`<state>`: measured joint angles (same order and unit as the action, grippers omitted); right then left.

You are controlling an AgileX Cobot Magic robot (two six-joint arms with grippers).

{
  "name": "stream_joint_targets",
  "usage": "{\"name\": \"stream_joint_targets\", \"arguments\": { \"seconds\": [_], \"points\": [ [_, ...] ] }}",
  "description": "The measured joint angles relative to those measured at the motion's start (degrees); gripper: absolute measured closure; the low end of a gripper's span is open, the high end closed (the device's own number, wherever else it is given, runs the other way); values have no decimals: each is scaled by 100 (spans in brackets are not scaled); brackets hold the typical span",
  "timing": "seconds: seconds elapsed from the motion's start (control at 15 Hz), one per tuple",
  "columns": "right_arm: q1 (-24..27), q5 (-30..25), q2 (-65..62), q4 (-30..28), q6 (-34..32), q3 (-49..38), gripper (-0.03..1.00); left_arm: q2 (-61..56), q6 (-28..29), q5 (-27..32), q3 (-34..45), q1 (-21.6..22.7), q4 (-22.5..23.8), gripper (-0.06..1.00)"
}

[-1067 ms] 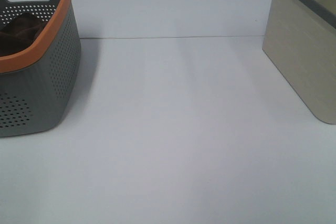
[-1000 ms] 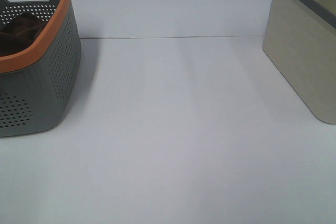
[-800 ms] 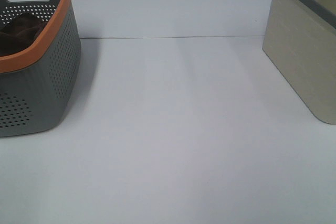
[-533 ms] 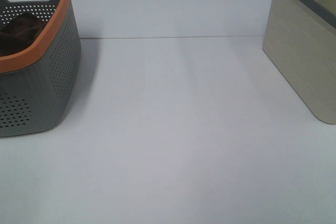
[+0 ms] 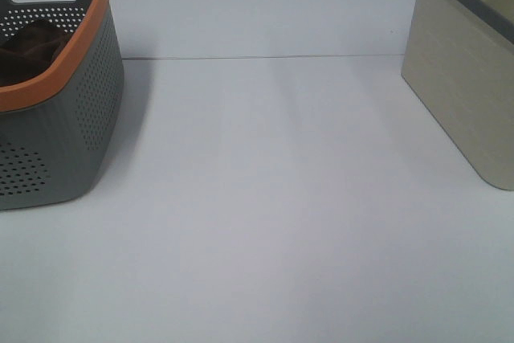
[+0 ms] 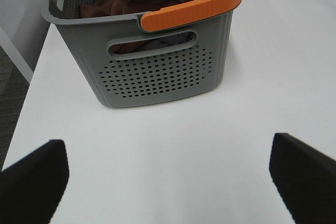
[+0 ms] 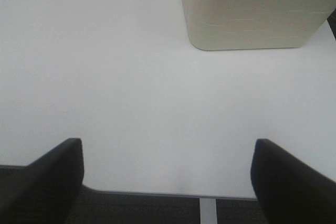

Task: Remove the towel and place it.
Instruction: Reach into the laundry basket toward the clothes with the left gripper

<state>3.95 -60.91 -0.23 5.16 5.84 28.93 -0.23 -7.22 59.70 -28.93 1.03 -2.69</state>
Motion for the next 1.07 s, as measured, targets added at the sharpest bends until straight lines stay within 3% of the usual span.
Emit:
{"name": "stream_joint_targets", "arguments": {
  "seconds": [1.07],
  "points": [
    [0, 0, 0, 0, 0, 0, 21, 0, 17, 0, 0, 0, -97, -5]
  ]
}}
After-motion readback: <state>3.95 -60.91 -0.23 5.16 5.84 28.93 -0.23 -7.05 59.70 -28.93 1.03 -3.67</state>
